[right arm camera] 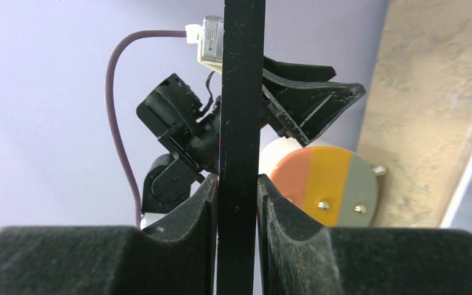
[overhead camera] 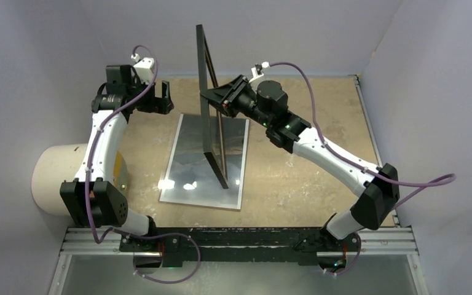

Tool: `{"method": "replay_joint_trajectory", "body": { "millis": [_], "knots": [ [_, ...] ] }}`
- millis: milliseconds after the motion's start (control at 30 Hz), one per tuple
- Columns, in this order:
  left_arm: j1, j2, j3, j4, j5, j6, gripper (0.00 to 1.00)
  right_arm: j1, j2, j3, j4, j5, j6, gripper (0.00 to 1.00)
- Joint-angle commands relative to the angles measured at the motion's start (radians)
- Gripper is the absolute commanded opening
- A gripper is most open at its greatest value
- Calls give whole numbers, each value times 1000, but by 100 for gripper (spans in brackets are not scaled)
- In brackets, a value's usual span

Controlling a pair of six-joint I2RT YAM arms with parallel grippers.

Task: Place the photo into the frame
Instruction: Turn over the photo frame at the center of the board.

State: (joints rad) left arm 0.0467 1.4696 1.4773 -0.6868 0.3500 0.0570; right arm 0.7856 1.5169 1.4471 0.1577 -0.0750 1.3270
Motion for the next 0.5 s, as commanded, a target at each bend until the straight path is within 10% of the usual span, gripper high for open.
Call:
{"method": "replay_joint_trajectory", "body": {
  "millis": [0,467],
  "knots": [
    [-3,-7,7,19,-146,-43,100,2,8,-64,375,-50,149,0],
    [-119,4,-109,69,-218,-9,100,-151,-64,-353,445,-175,261,0]
  ]
}}
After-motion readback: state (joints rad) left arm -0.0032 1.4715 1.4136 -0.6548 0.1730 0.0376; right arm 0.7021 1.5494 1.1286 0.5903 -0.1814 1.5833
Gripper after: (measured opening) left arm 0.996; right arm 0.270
